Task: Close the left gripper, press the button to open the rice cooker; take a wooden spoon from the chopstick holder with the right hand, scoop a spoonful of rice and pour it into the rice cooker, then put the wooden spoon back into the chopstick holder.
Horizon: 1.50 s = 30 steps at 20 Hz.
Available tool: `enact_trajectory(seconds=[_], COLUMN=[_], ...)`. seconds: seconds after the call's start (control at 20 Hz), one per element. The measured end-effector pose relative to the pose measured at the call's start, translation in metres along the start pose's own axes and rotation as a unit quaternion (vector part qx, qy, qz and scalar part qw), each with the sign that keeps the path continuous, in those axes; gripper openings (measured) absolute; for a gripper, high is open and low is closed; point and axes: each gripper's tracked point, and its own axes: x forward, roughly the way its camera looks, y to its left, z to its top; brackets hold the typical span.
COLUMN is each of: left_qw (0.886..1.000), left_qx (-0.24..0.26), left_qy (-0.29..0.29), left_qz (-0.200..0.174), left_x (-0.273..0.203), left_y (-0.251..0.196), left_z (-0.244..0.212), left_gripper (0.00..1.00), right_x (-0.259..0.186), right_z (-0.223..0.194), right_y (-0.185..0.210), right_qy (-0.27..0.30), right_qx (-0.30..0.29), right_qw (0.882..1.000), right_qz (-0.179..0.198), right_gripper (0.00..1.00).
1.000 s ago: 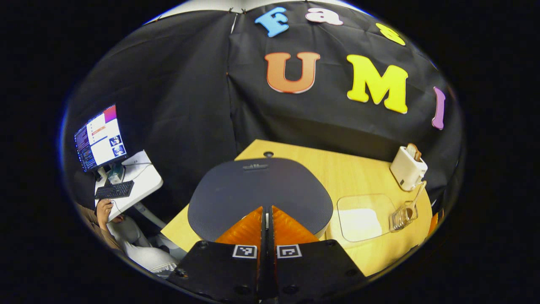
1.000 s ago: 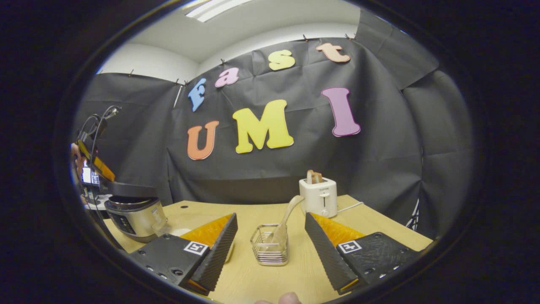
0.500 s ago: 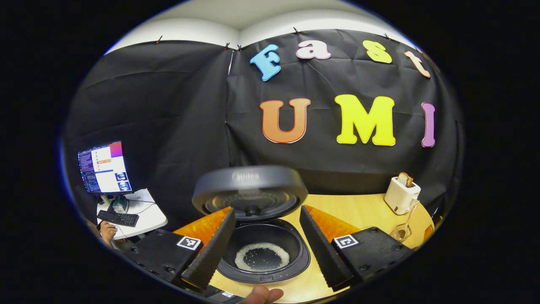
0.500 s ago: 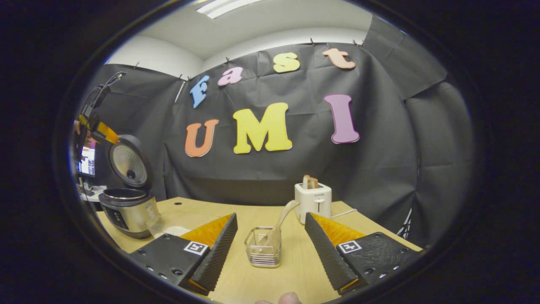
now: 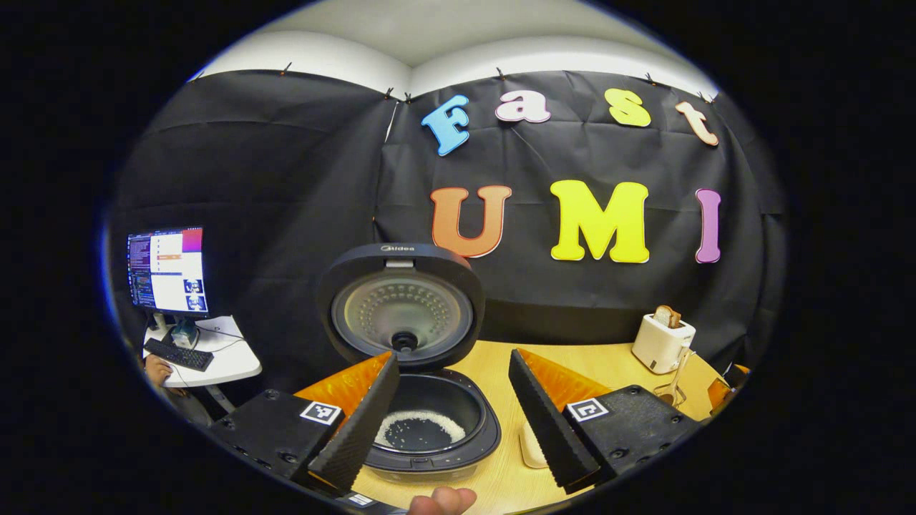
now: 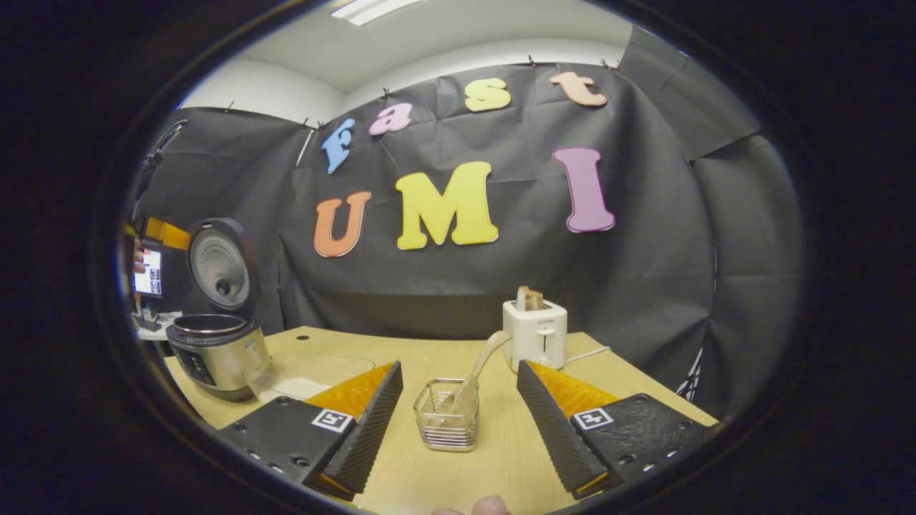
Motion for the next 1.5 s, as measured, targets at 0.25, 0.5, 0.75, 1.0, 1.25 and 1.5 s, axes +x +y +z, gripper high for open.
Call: enact_trajectory(seconds=[0.25, 0.5, 0.75, 1.0, 1.25, 1.5], left_qw=[1.000, 1.000, 1.000, 1.000, 1.000, 1.000], left_qx=[-0.007, 0.010, 0.000, 0.008, 0.012, 0.013], left_qy=[-0.016, -0.013, -0.007, -0.010, -0.003, -0.010], left_qz=[0.001, 0.012, 0.014, 0.017, 0.009, -0.003], left_x=[-0.004, -0.011, -0.014, -0.015, -0.014, -0.012], left_y=[0.001, 0.011, 0.017, 0.019, 0.012, 0.003], left_z=[-0.025, -0.046, -0.057, -0.058, -0.063, -0.061], left_gripper=[0.98, 0.99, 0.99, 0.99, 0.98, 0.98], right_x=[0.042, 0.099, 0.146, 0.180, 0.194, 0.192], right_z=[-0.016, -0.027, -0.038, -0.047, -0.055, -0.049], right_y=[-0.005, -0.030, -0.039, -0.043, -0.039, -0.028], right_qy=[0.050, 0.092, 0.130, 0.147, 0.169, 0.167], right_qx=[0.035, 0.053, 0.084, 0.111, 0.171, 0.188], right_qw=[0.998, 0.994, 0.988, 0.983, 0.970, 0.966], right_qz=[0.012, -0.002, 0.002, 0.005, 0.028, 0.055], right_gripper=[0.95, 0.96, 0.96, 0.91, 0.55, 0.18])
